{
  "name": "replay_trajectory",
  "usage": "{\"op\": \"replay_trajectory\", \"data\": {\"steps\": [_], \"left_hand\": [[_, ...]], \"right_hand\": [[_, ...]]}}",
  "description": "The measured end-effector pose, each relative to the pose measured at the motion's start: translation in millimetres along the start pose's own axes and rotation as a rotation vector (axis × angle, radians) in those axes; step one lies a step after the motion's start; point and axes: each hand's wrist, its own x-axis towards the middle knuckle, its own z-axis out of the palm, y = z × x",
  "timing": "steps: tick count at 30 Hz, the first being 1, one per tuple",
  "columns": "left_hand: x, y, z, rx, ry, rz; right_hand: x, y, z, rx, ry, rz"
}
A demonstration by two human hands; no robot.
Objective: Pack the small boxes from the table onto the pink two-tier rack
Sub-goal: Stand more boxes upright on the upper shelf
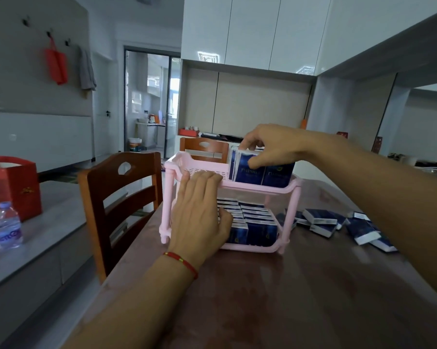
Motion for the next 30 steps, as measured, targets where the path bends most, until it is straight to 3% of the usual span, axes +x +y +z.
{"op": "replay_trajectory", "data": {"steps": [3,5,8,10,14,17,25,30], "left_hand": [[-0.7,1.8,0.6,-0.016,-0.018,-0.025],[1.1,6.6,-3.4,-0.062,-0.02,-0.07],[12.0,29.3,-18.9,-0.342,0.016,-0.152],[34.5,47.2,-32.2,-0.547,0.017,-0.293],[106.7,43.4,-22.5,-0.872,-0.128,-0.711],[143.3,36.2,-10.2,-1.109,-0.249,-1.002],[156.6,6.3,35.4,-1.253,-0.58,-1.049],[159.9,6.2,35.3,-1.244,-0.6,-1.059]], "right_hand": [[-6.0,3.7,4.2,-0.036,0.047,-0.025],[-16.7,10.2,7.3,0.095,0.187,-0.011],[-36.5,26.2,22.4,0.377,0.532,0.089],[-45.4,36.9,39.4,0.594,0.625,0.218],[-39.5,57.3,63.9,1.037,0.541,0.416],[-30.3,59.2,61.6,1.192,0.435,0.456],[-14.3,49.0,49.1,1.169,0.154,0.415],[-9.0,51.0,51.2,1.194,0.163,0.439]]}}
